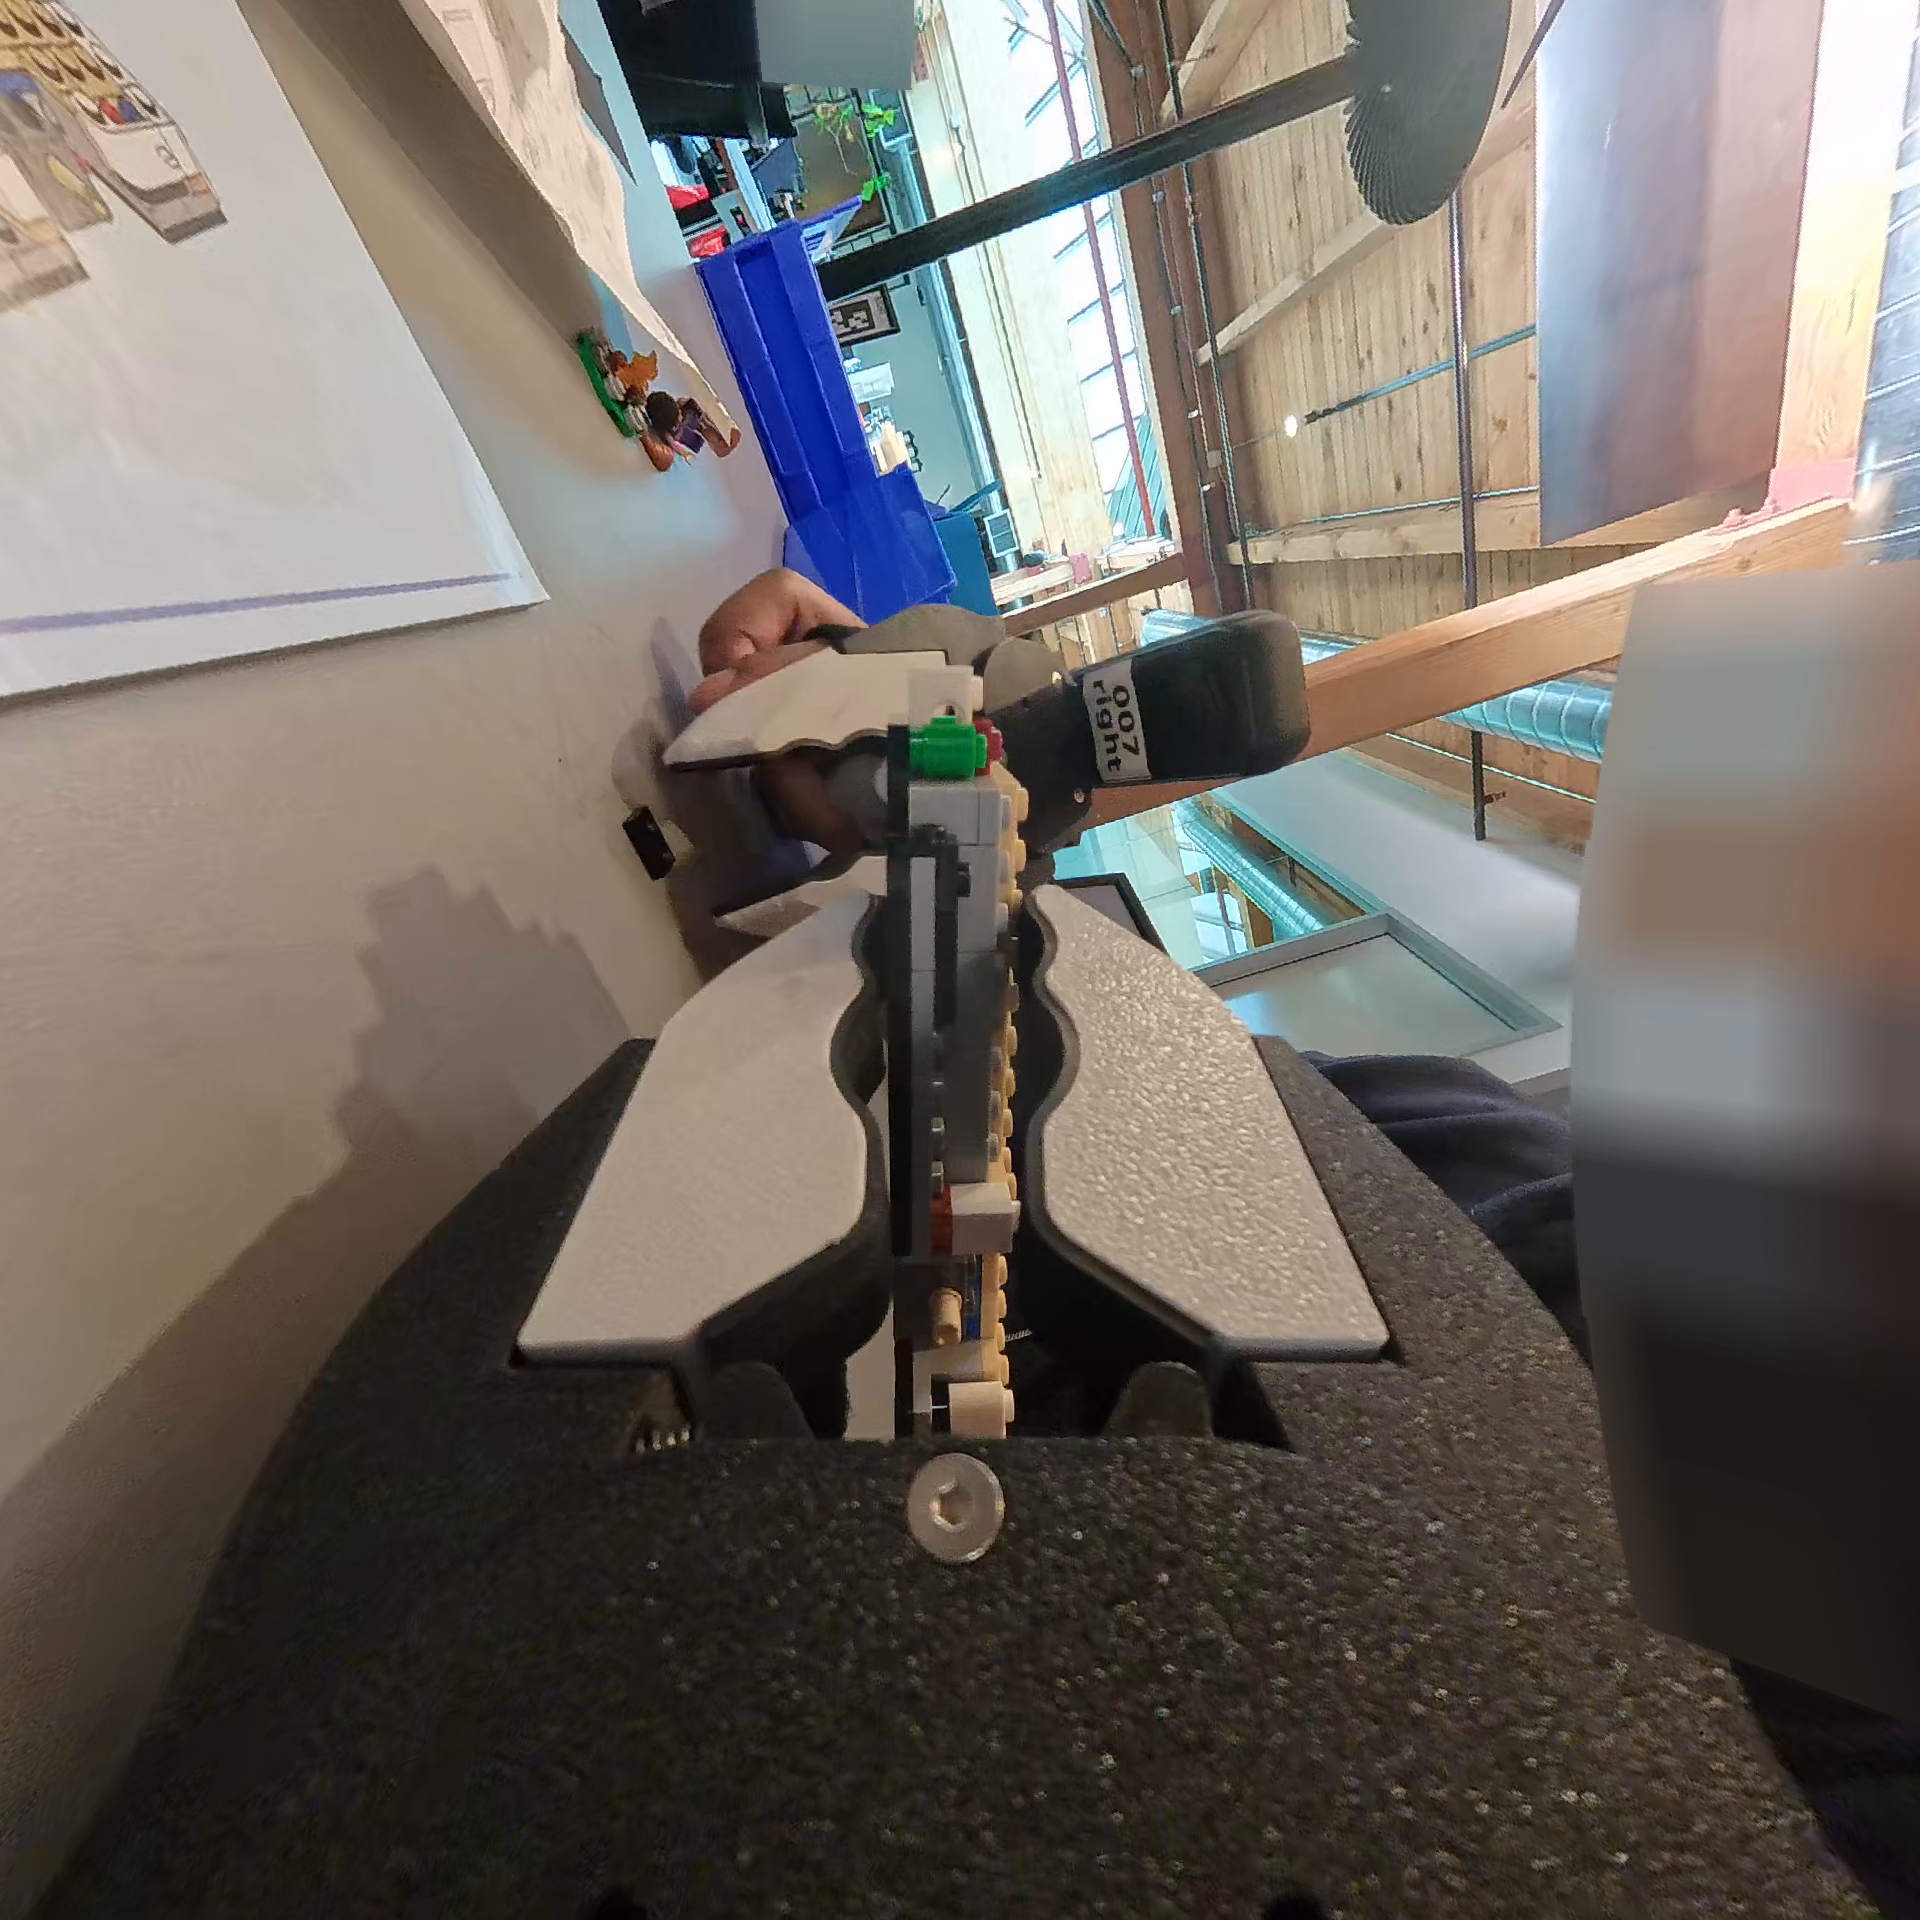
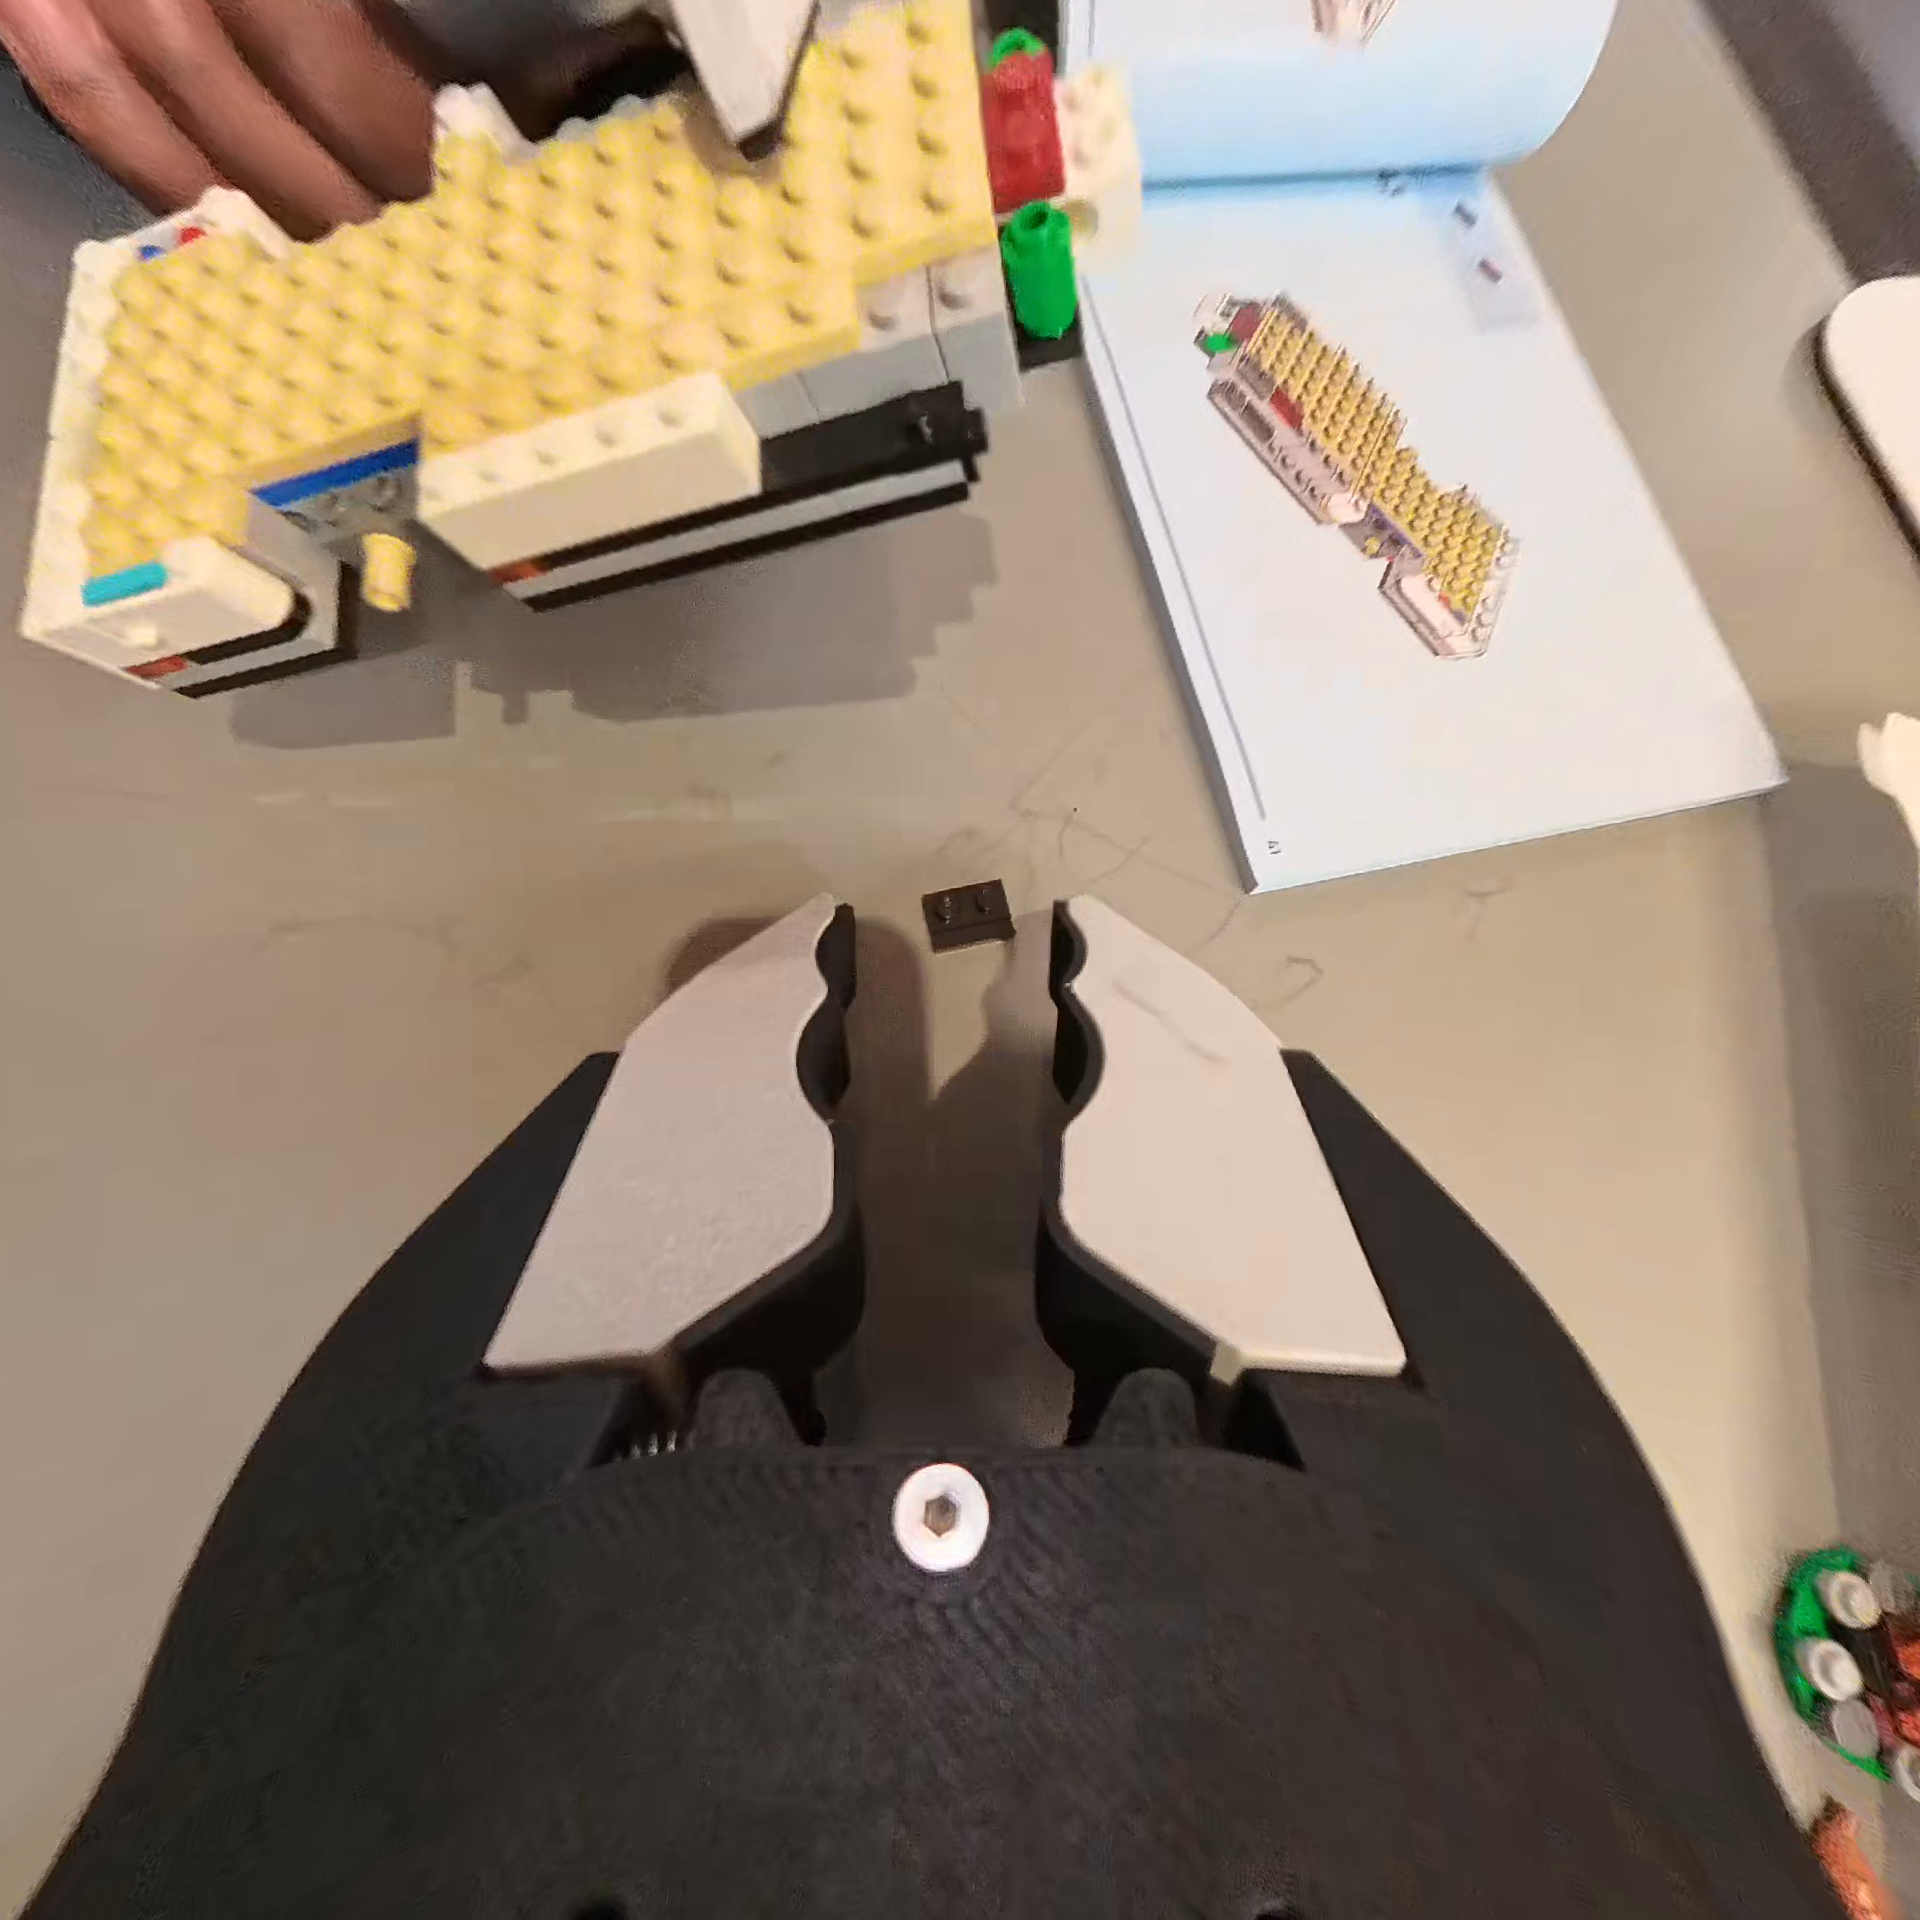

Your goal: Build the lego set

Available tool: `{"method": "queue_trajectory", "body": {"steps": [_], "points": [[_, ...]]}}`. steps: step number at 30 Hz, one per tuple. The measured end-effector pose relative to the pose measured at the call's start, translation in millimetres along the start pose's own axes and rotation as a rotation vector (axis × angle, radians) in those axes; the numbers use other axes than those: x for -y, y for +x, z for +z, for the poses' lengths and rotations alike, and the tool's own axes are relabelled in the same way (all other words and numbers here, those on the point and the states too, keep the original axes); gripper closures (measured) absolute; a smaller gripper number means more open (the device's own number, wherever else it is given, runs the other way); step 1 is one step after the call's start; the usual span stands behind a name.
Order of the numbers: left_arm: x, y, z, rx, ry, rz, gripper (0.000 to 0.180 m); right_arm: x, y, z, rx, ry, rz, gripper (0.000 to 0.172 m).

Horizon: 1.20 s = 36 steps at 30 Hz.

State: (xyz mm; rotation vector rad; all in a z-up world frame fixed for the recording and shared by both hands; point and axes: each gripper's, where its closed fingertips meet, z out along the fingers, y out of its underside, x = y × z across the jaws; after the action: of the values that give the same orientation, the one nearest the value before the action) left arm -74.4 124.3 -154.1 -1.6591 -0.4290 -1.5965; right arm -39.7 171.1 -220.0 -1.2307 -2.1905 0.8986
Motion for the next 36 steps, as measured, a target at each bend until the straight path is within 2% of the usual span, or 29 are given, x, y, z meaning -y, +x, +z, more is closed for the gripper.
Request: {"method": "queue_trajectory", "body": {"steps": [9, 13, 18, 26, 36], "points": [[2, -3, -1, -0.011, 0.017, -0.041, 0.157, -4, 9, 10, 0.045, -0.064, 0.058, 0.137], [2, -5, -1, 0.003, 0.03, -0.054, 0.157, -4, 5, 10, 0.056, -0.069, 0.069, 0.155], [2, -9, 1, 0.019, 0.069, -0.094, 0.157, -2, 2, 10, 0.05, -0.06, 0.088, 0.156], [0, -9, 5, 0.005, 0.122, -0.142, 0.157, 68, 2, -30, 0.099, 0.251, 0.22, 0.156], [-8, -6, 11, -0.006, 0.081, -0.135, 0.158, 75, -3, -28, 0.095, 0.237, 0.215, 0.156]]}}
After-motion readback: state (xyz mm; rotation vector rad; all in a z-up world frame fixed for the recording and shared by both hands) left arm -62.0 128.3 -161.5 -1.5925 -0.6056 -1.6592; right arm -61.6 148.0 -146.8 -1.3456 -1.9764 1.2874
